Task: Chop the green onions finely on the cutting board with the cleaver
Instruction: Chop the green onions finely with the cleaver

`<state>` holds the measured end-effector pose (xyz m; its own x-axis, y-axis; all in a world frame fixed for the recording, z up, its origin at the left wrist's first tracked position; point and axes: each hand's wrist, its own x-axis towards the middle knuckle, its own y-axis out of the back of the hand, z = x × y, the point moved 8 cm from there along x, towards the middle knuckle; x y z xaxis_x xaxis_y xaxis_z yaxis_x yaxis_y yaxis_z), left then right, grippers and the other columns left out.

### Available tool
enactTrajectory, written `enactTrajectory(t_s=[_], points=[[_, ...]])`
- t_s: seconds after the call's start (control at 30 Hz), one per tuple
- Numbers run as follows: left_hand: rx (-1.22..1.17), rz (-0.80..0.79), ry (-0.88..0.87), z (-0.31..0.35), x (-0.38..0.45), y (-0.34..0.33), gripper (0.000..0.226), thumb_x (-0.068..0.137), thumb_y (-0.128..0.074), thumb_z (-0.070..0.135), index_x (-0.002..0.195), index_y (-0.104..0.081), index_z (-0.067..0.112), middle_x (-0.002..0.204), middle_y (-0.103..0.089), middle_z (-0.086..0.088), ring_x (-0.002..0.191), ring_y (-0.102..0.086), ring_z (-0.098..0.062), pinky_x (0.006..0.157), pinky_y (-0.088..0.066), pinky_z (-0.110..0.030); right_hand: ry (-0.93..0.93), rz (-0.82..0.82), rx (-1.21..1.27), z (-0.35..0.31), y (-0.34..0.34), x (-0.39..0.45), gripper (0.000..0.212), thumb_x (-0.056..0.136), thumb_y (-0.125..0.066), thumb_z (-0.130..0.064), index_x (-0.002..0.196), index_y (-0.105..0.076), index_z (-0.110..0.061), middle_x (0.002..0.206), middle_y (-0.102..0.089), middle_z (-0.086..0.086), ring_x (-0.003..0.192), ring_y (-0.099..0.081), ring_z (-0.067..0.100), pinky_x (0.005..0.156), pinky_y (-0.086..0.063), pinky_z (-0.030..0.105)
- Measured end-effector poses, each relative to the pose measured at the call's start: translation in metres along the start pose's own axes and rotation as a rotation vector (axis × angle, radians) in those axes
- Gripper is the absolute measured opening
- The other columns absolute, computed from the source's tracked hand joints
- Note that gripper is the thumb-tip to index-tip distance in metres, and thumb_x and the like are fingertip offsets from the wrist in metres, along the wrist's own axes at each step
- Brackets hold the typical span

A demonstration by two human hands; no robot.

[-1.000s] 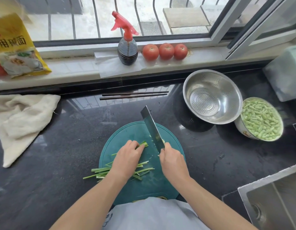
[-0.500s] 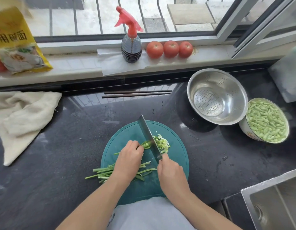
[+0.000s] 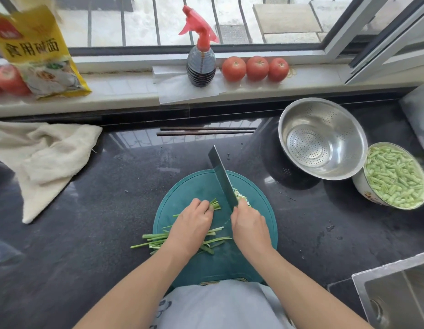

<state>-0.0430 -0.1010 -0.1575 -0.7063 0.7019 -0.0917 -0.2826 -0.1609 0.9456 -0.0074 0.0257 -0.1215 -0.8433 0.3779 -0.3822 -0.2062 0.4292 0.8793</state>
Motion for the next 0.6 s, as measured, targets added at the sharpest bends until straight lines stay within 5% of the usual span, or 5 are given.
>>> enactTrajectory(t_s=[0.2,0.6], points=[[-0.031,0.019,0.043,-0.004,-0.001,0.003,0.028,0.078,-0.076,0.004,0.104,-0.068,0.009,0.095,-0.052,-0.002,0.088,-0.046,-0.020,0.070,-0.050,-0.031,0.000,-0.047,0.022,0.010,-0.001,-0.025,0.016,0.105,-0.032,-0.027,0.092,-0.038,-0.020,0.078,-0.061,0.002,0.073,-0.056,0.033,0.066,-0.046,0.046],[0.016,0.032,-0.021,0.001,0.002,0.006,0.028,0.067,-0.083,0.003,0.091,-0.070,0.010,0.085,-0.055,-0.003,0.078,-0.048,-0.020,0.063,-0.048,-0.032,0.056,-0.074,0.008,-0.032,-0.009,0.002,0.014,0.105,-0.036,-0.023,0.091,-0.037,-0.019,0.090,-0.066,0.009,0.079,-0.059,0.034,0.065,-0.044,0.041]])
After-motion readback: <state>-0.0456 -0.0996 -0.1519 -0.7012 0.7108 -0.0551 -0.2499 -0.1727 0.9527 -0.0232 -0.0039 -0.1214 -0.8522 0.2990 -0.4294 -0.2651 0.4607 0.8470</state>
